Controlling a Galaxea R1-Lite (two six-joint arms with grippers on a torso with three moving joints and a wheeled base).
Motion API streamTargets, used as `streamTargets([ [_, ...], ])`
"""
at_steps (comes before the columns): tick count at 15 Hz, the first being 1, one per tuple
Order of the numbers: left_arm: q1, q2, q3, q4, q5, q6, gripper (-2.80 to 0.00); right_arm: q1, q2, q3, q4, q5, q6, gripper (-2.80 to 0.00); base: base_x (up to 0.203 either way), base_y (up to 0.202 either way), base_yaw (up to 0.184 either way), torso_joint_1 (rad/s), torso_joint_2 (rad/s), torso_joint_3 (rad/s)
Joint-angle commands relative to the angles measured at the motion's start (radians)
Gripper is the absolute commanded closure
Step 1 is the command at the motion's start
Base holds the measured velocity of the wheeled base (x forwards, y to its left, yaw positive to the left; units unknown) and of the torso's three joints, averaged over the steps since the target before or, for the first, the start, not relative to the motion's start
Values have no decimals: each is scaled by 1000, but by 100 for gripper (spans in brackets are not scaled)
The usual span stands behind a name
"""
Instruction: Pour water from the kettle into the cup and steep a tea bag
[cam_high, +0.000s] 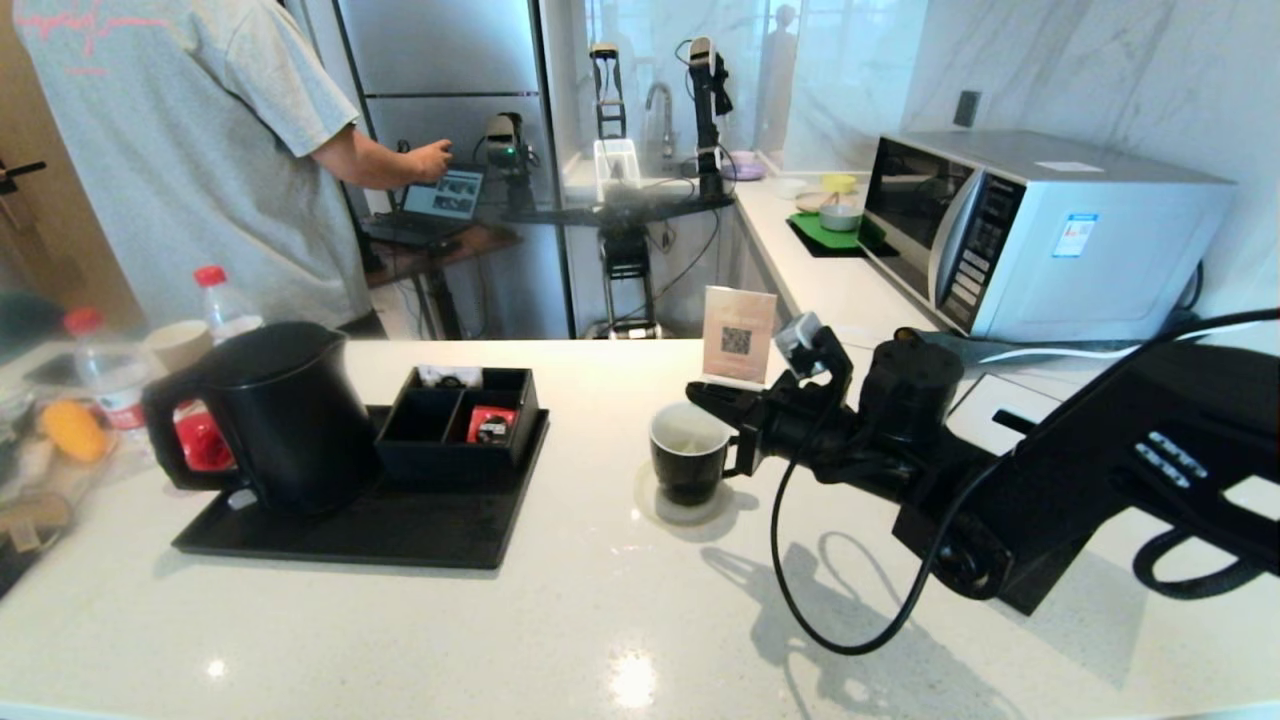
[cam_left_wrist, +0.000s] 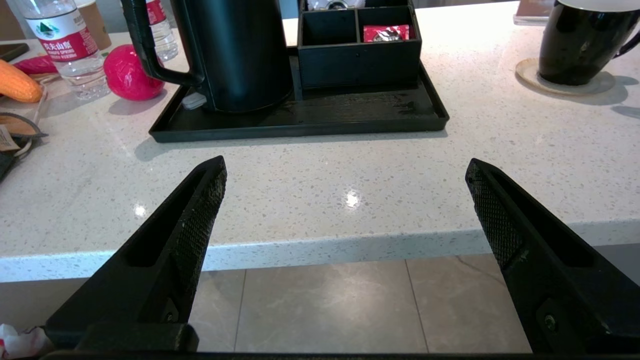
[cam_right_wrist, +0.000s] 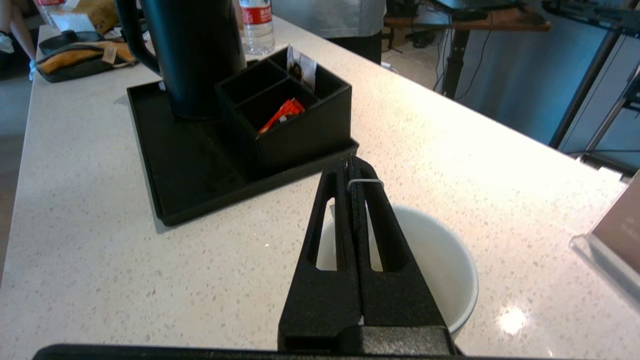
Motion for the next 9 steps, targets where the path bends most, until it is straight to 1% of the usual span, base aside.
streamTargets([
  [1, 0, 0, 0, 0, 0, 1, -280, 0, 14, 10, -7, 3, 0, 0, 0, 0, 0, 0, 0, 0],
  [6, 0, 0, 0, 0, 2, 2, -280, 0, 5, -7, -4, 1, -2, 0, 0, 0, 0, 0, 0, 0],
  [9, 0, 0, 0, 0, 2, 2, -280, -9, -7, -81, 5, -2, -12, 0, 0, 0, 0, 0, 0, 0],
])
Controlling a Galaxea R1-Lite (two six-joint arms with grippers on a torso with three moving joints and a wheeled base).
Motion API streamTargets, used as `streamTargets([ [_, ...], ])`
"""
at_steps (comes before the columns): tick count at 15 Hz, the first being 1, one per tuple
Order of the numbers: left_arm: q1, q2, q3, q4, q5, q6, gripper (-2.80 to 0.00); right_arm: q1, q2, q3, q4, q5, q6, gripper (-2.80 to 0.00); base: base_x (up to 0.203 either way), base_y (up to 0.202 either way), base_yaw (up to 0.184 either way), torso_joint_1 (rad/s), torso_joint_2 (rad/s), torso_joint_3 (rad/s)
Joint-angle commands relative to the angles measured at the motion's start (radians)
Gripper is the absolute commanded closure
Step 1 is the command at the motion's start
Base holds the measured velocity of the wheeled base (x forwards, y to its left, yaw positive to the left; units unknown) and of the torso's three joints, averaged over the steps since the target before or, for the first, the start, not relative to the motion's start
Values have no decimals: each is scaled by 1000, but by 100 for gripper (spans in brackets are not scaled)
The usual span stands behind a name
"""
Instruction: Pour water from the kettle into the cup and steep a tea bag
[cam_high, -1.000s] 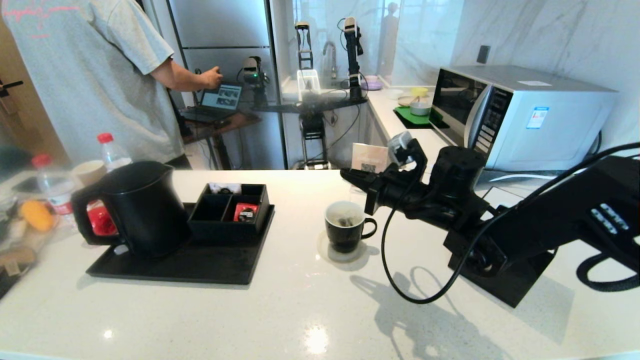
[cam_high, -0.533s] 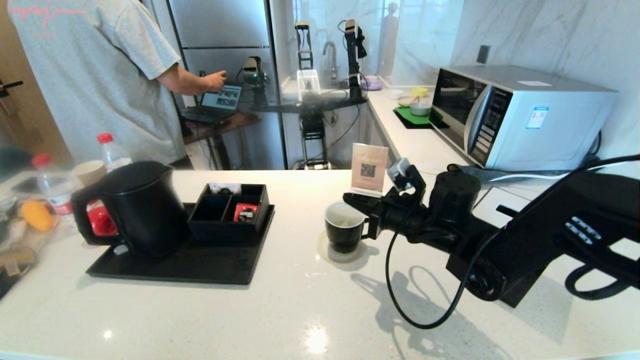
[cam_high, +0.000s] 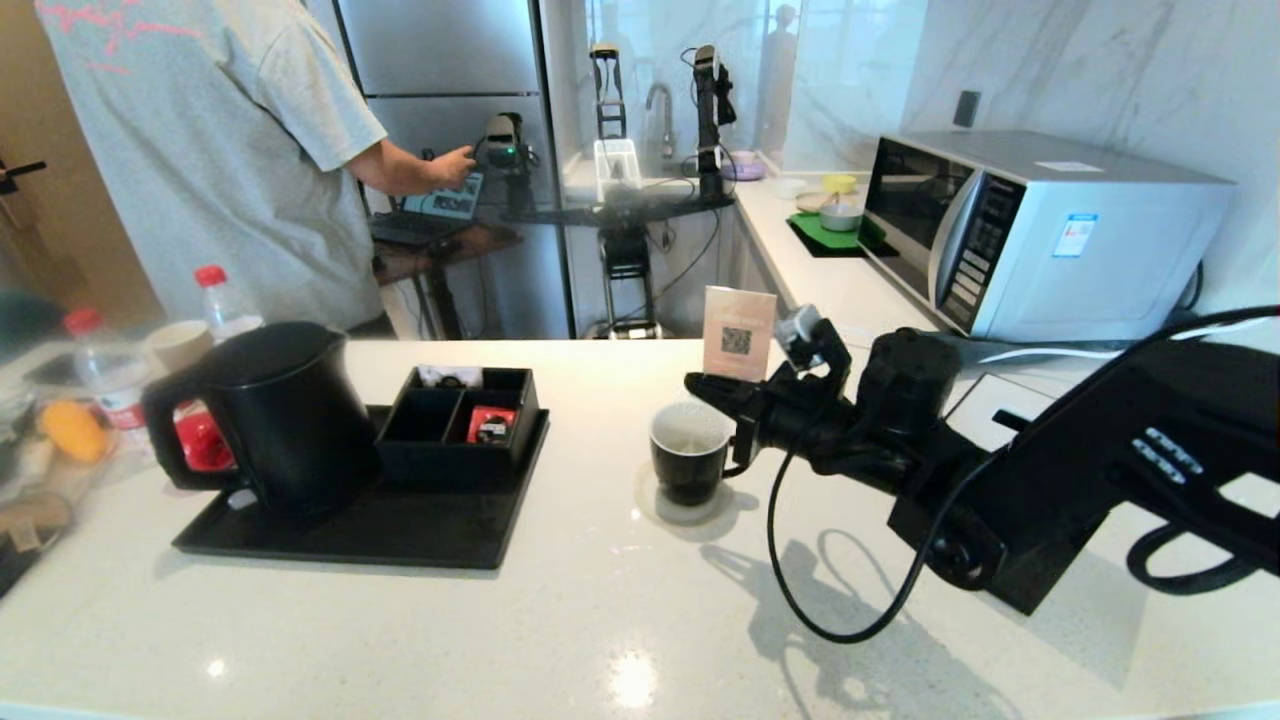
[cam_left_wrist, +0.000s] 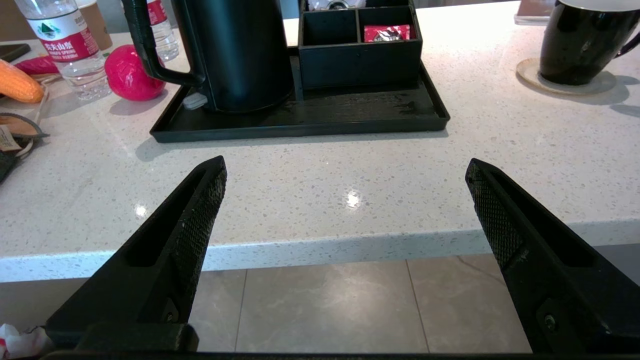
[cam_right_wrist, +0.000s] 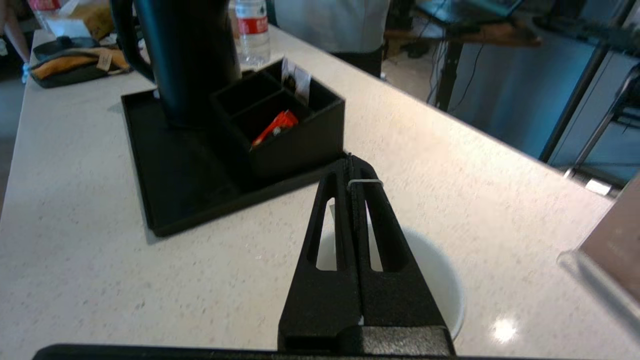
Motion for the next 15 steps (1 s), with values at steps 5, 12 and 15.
streamTargets([
  [5, 0, 0, 0, 0, 0, 0, -280, -15, -61, -142, 80, -32, -3, 0, 0, 0, 0, 0, 0, 0],
  [12, 0, 0, 0, 0, 0, 0, -280, -40, -97, -115, 81, -47, -6, 0, 0, 0, 0, 0, 0, 0],
  [15, 0, 0, 0, 0, 0, 0, -280, -59, -115, -67, 76, -47, -24, 0, 0, 0, 0, 0, 0, 0],
])
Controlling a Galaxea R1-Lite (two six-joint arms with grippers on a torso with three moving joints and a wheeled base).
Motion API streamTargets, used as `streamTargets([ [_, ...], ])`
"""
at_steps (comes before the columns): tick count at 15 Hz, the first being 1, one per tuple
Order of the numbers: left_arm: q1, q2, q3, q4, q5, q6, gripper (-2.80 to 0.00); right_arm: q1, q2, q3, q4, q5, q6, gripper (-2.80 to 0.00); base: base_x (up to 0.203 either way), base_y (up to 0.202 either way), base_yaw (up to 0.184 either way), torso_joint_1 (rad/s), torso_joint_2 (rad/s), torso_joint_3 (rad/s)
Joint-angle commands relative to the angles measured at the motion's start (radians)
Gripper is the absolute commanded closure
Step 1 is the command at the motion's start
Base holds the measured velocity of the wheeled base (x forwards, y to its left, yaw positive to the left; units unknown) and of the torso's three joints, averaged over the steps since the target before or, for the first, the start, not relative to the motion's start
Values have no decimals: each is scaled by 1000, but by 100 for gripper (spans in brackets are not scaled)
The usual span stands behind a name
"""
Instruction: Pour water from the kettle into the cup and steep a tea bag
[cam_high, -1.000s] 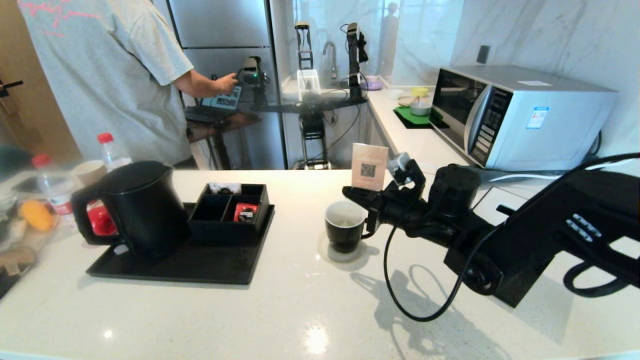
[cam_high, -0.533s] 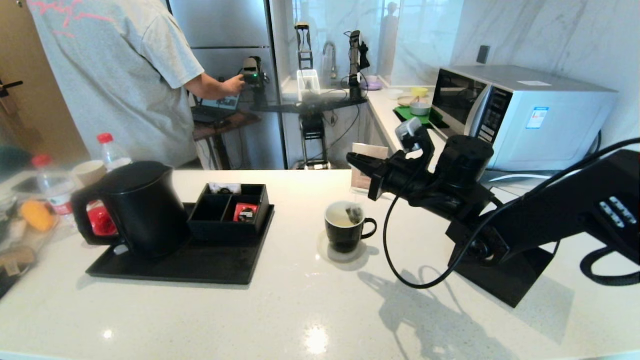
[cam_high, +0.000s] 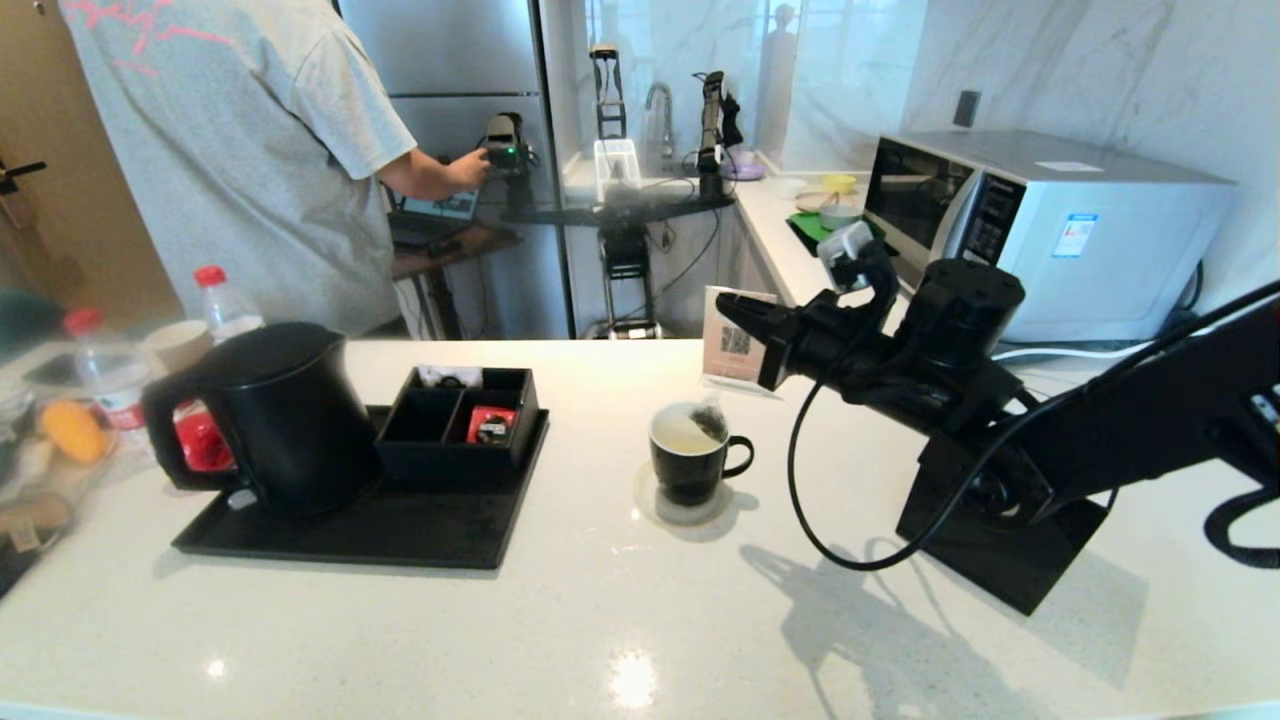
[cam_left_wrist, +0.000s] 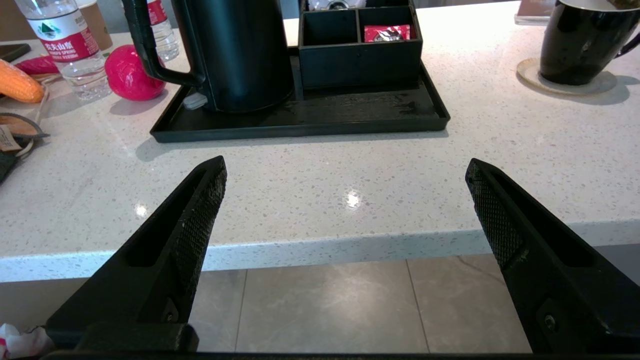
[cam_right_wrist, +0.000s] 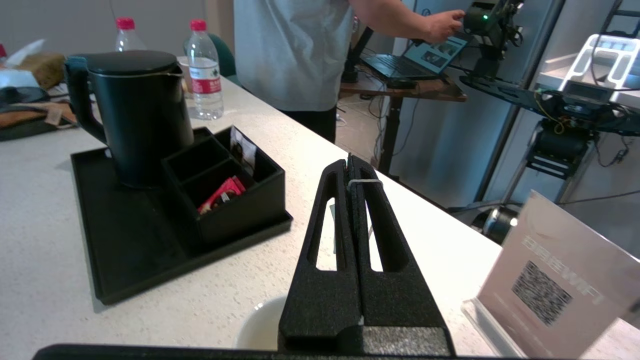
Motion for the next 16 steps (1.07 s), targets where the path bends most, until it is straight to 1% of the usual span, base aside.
streamTargets([
  [1, 0, 0, 0, 0, 0, 0, -280, -13, -18, 34, -12, 3, -17, 0, 0, 0, 0, 0, 0, 0],
  [6, 0, 0, 0, 0, 0, 0, -280, -14, -26, 40, -10, 3, -18, 0, 0, 0, 0, 0, 0, 0],
  [12, 0, 0, 0, 0, 0, 0, -280, -16, -54, 14, 4, 4, -17, 0, 0, 0, 0, 0, 0, 0],
  [16, 0, 0, 0, 0, 0, 0, -280, -61, -89, -38, 53, 5, -17, 0, 0, 0, 0, 0, 0, 0],
])
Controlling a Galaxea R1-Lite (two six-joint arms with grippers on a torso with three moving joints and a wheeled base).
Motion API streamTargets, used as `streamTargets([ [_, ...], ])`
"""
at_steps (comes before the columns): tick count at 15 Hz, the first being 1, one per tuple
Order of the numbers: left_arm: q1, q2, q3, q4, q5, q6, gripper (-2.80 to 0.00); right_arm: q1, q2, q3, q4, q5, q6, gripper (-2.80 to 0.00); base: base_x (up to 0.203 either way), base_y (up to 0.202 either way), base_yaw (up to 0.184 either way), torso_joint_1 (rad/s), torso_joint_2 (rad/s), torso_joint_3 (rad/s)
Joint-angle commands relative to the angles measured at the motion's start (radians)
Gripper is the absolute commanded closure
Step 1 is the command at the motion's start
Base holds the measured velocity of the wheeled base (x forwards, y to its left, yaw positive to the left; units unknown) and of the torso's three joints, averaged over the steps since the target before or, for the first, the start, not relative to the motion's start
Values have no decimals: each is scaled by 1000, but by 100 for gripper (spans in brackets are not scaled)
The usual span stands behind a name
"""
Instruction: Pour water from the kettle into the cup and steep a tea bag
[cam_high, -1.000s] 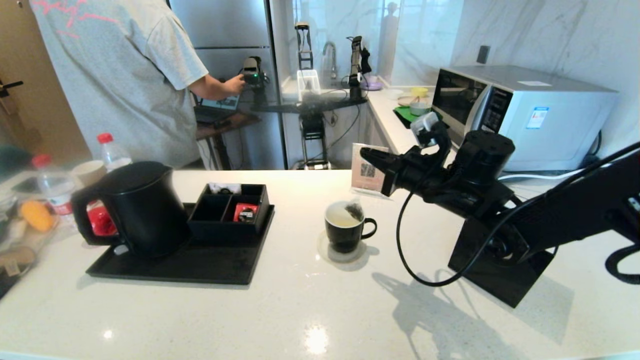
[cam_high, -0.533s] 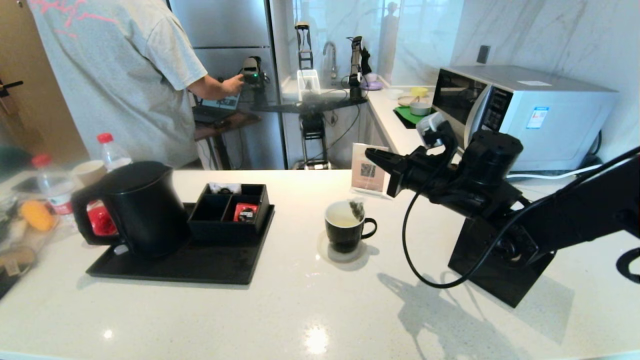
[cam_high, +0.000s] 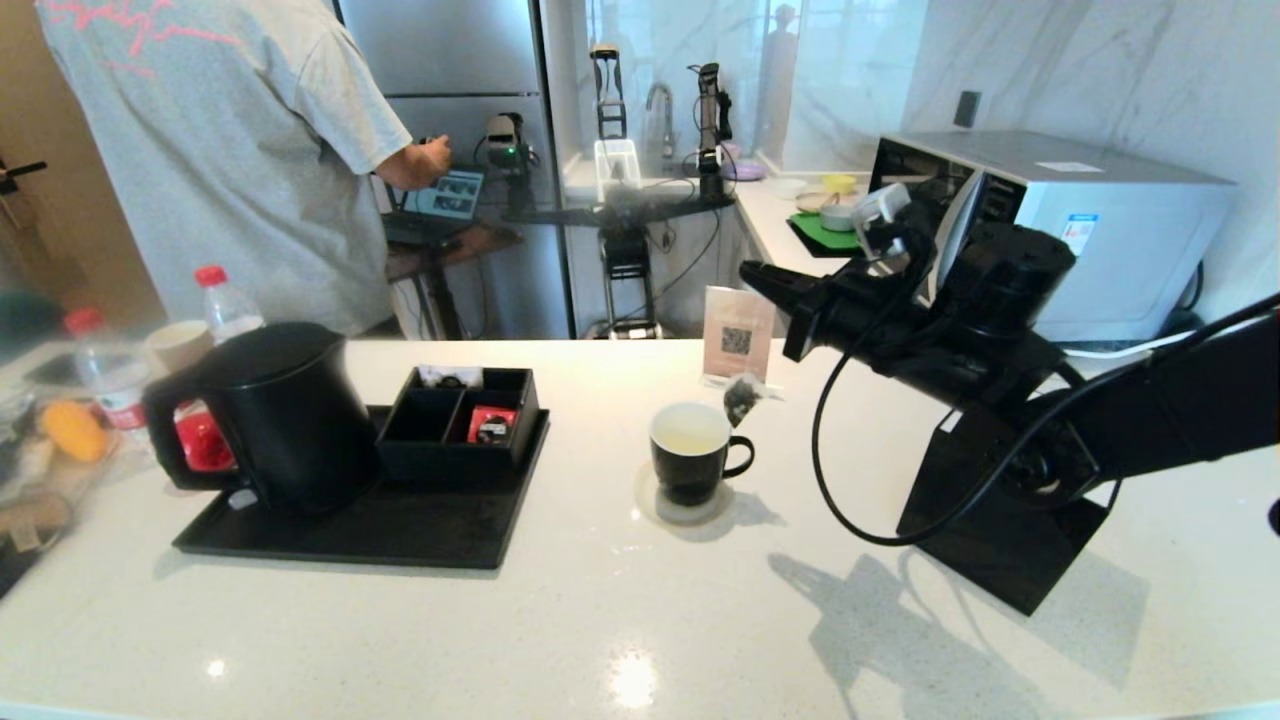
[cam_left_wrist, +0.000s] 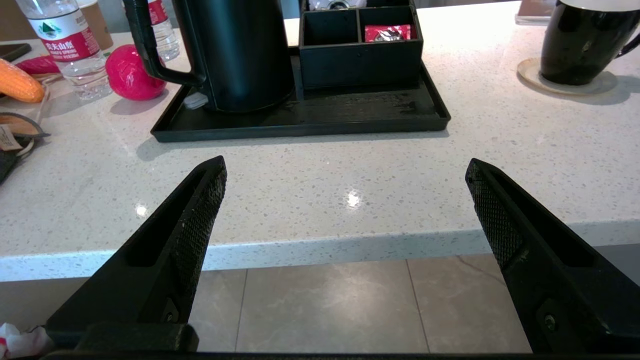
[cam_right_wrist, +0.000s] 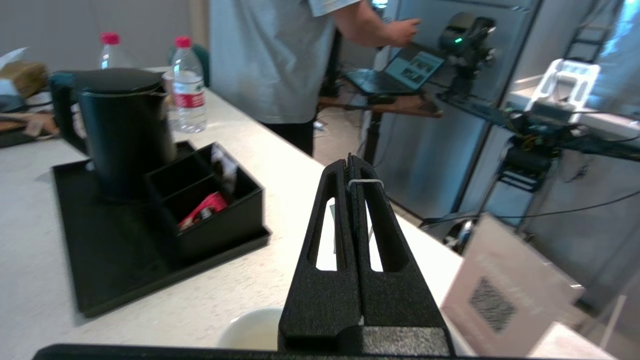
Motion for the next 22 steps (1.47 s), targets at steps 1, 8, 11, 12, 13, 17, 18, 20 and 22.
streamTargets([
  [1, 0, 0, 0, 0, -1, -1, -280, -33, -34, -12, 1, 3, 0, 0, 0, 0, 0, 0, 0, 0],
  [8, 0, 0, 0, 0, -2, -1, -280, -153, -168, 1, 92, 6, -7, 0, 0, 0, 0, 0, 0, 0],
  [11, 0, 0, 0, 0, -2, -1, -280, -210, -238, 53, 147, 6, -37, 0, 0, 0, 0, 0, 0, 0],
  [12, 0, 0, 0, 0, -2, -1, -280, -226, -262, 76, 164, 5, -51, 0, 0, 0, 0, 0, 0, 0],
  [13, 0, 0, 0, 0, -2, -1, -280, -241, -289, 101, 187, 2, -65, 0, 0, 0, 0, 0, 0, 0],
  [17, 0, 0, 0, 0, -1, -1, -280, -297, -360, 165, 254, -148, -98, 0, 0, 0, 0, 0, 0, 0],
  [18, 0, 0, 0, 0, -1, -1, -280, -322, -369, 172, 261, -179, -97, 0, 0, 0, 0, 0, 0, 0],
  [20, 0, 0, 0, 0, -1, -1, -280, -368, -392, 183, 276, -186, -97, 0, 0, 0, 0, 0, 0, 0],
  [22, 0, 0, 0, 0, -1, -1, -280, -401, -425, 185, 315, -188, -97, 0, 0, 0, 0, 0, 0, 0],
])
